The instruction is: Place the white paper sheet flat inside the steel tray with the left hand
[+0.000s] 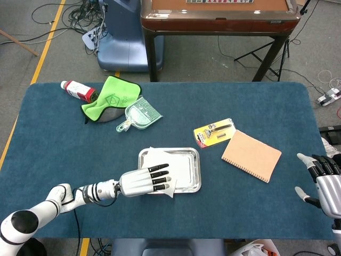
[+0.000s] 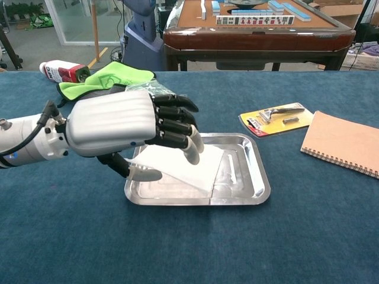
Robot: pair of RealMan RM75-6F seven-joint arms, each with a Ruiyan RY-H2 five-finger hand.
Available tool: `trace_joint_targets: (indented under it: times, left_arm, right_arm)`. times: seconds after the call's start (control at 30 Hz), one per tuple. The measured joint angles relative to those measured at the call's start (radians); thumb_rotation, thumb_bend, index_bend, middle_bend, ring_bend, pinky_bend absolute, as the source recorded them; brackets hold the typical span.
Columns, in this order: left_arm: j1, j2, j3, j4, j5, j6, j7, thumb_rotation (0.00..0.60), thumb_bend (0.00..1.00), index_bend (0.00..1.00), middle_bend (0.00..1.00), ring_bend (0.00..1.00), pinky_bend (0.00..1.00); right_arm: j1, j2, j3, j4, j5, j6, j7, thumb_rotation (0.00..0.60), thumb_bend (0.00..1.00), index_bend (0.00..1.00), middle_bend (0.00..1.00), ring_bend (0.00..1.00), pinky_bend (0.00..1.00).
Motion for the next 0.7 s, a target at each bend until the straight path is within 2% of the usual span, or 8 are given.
trace_joint_targets:
  times: [0.23,0.7]
  left_arm:
    - [0.004,0.007,0.014,0.0,-0.04,-0.07,0.016,0.6,0.27,0.31,0.3,0.22,0.13]
    - [0.028,0.101,0.033,-0.117,-0.123,-0.21,0.132,0.6,0.26,0.2,0.29,0.22,0.13]
  right_arm:
    - [0.001,0.0,0.001,-0.003,0.0,-0.001,-0.002,0.6,0.19,0.17,0.24,0.14,0.17]
    - [0.011,-0.002,0.003,-0.005,-0.006,-0.014,-0.006,0.6,0.19,0.17,0.24,0.14,0.17]
